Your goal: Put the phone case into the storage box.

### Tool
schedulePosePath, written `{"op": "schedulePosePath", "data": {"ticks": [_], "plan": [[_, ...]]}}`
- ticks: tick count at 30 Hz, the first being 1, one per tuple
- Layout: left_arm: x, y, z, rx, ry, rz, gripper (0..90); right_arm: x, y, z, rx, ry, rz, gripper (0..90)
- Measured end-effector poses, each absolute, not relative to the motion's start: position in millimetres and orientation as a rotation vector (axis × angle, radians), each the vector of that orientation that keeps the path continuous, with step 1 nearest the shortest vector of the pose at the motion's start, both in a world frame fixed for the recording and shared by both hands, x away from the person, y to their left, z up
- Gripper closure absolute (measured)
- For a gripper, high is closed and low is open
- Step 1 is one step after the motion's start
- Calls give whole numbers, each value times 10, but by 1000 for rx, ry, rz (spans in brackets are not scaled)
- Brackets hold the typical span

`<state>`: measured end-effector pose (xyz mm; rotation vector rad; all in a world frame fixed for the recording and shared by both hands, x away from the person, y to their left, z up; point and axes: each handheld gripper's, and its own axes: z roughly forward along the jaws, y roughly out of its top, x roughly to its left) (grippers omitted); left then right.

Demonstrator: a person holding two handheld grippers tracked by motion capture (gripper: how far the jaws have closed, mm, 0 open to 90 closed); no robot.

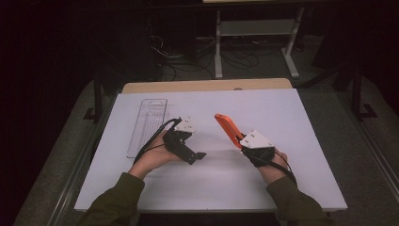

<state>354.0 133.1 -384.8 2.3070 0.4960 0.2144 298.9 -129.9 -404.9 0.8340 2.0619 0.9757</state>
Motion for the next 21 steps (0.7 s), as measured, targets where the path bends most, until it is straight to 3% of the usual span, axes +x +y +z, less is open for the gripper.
{"op": "schedulePosePath", "data": {"ticks": [21], "plan": [[3547,1341,-3840,2301,505,220,0,3058,-1406,-4030,948,2067,1127,818]]}}
